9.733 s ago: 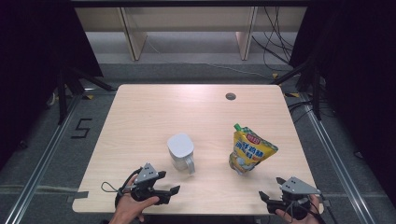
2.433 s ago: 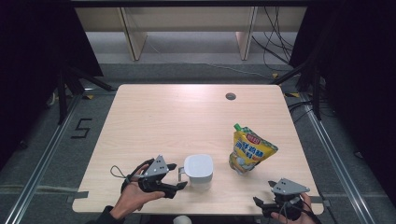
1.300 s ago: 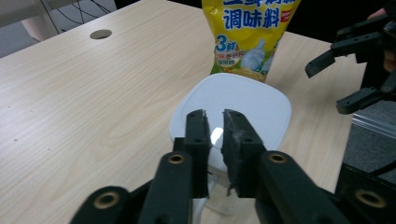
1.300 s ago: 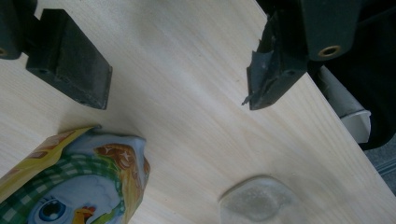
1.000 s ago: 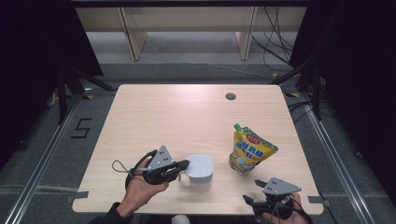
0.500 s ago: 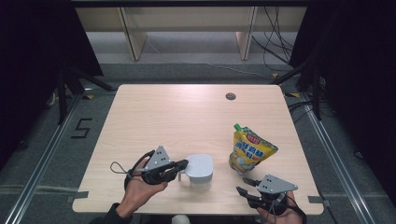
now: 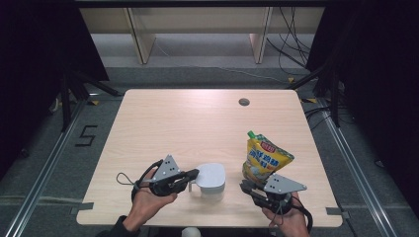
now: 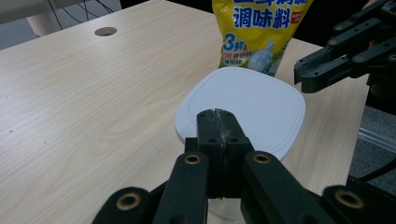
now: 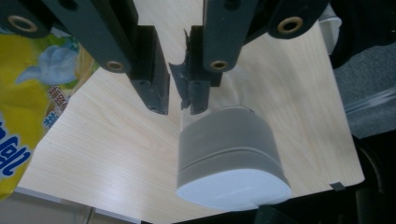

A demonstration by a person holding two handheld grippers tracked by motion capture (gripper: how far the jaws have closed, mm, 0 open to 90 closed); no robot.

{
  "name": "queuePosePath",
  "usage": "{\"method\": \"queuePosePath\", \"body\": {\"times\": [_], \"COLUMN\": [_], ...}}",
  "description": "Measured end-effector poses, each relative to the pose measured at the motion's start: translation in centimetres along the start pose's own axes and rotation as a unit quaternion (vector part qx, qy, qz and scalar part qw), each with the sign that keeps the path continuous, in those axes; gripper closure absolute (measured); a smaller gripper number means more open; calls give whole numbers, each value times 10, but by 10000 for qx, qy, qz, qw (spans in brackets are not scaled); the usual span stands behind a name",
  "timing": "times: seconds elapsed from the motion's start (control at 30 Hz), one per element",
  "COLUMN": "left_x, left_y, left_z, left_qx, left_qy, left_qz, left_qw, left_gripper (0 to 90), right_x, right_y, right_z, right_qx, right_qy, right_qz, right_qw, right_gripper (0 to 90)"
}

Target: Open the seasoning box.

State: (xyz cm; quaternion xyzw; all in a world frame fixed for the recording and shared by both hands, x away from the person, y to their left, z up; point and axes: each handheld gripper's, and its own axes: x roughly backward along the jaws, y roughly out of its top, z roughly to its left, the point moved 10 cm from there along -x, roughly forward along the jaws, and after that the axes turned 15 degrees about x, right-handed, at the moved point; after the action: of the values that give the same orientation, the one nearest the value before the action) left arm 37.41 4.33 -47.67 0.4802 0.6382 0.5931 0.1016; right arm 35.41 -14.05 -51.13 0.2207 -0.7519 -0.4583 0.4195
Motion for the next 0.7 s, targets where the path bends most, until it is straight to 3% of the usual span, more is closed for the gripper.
{"method": "queuePosePath", "body": {"times": [0.17,0.27,0.33,0.43,0.53,0.57,0.6,0.7], "left_x": [0,1,1,1,1,1,1,2], "left_y": [0,-1,-1,-1,-1,-1,-1,-2], "left_z": [0,0,-1,-1,0,0,0,0], "left_qx": [0,14,48,39,22,3,2,49], "left_qy": [-7,40,31,25,-5,-8,-9,21], "left_qz": [-16,-11,-30,-33,-38,-43,-46,-29], "left_qw": [10000,10000,10000,10000,10000,10000,10000,10000], "left_gripper": [888,889,889,889,889,889,889,889], "right_x": [-3,-4,-6,-8,-11,-11,-12,-14], "right_y": [4,5,8,8,10,10,10,12], "right_z": [-2,1,1,3,2,3,2,5], "right_qx": [204,151,131,94,122,206,266,244], "right_qy": [6,79,90,175,90,191,143,201], "right_qz": [-121,-61,-217,-194,-200,-170,-152,-169], "right_qw": [9997,9998,9996,9996,9997,9995,9994,9994], "right_gripper": [850,861,865,872,875,875,875,876]}}
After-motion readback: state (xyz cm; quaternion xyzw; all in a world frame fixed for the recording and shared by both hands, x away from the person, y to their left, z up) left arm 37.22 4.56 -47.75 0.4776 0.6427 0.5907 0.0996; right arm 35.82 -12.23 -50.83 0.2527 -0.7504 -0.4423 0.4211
